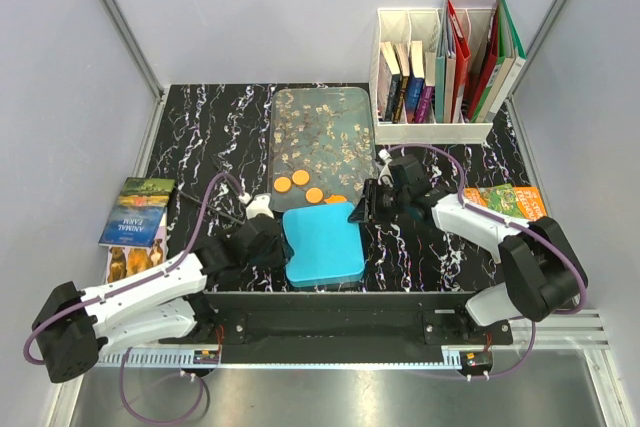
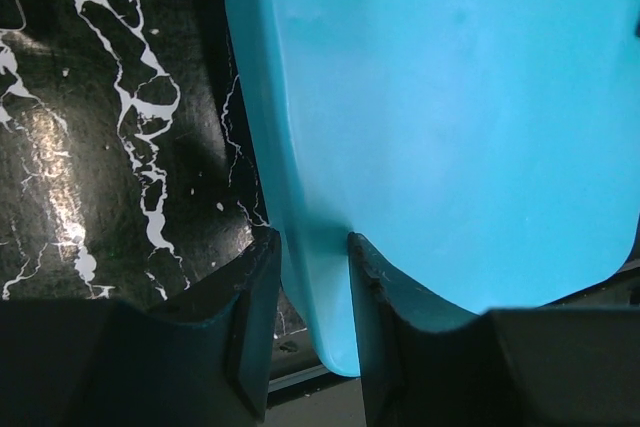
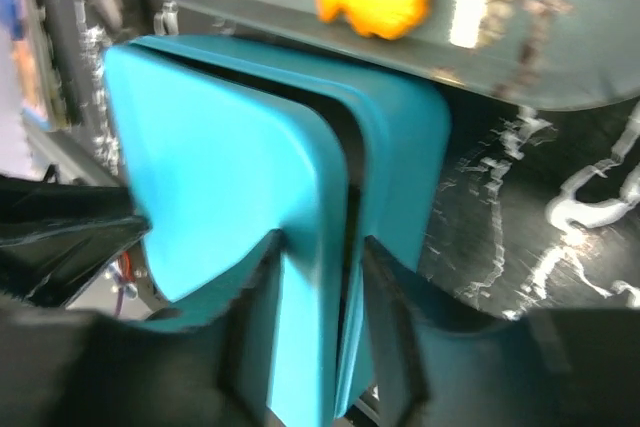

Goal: Pack the cookies

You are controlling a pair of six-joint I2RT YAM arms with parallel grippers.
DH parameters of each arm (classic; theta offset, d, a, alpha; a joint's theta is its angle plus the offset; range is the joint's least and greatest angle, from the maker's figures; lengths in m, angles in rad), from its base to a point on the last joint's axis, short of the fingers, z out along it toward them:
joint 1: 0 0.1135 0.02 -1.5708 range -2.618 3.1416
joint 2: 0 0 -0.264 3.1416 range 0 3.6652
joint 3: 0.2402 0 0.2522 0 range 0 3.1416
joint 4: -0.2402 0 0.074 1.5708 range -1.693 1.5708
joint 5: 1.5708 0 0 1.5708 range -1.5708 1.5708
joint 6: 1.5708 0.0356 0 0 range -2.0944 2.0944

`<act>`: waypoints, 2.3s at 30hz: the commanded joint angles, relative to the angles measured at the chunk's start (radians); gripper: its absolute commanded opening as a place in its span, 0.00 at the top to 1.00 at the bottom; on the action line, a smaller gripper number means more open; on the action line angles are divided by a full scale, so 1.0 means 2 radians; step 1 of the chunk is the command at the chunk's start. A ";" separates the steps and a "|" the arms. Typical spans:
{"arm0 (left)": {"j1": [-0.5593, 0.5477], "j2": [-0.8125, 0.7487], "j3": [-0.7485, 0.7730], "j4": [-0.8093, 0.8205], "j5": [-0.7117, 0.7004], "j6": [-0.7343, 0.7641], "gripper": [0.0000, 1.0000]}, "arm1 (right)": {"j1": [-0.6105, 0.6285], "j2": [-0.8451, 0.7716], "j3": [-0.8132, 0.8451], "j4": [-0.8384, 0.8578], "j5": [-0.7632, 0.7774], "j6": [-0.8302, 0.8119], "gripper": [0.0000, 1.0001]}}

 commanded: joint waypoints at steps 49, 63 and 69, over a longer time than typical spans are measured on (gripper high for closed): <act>0.003 -0.022 0.045 0.028 -0.029 0.026 0.32 | 0.010 0.116 0.030 0.051 -0.031 0.013 1.00; 0.003 -0.026 0.041 0.032 -0.030 0.027 0.32 | 0.010 0.009 0.035 0.032 -0.021 0.012 0.91; 0.003 -0.018 0.027 0.045 -0.017 0.023 0.37 | 0.010 -0.006 0.035 0.028 -0.025 0.018 0.82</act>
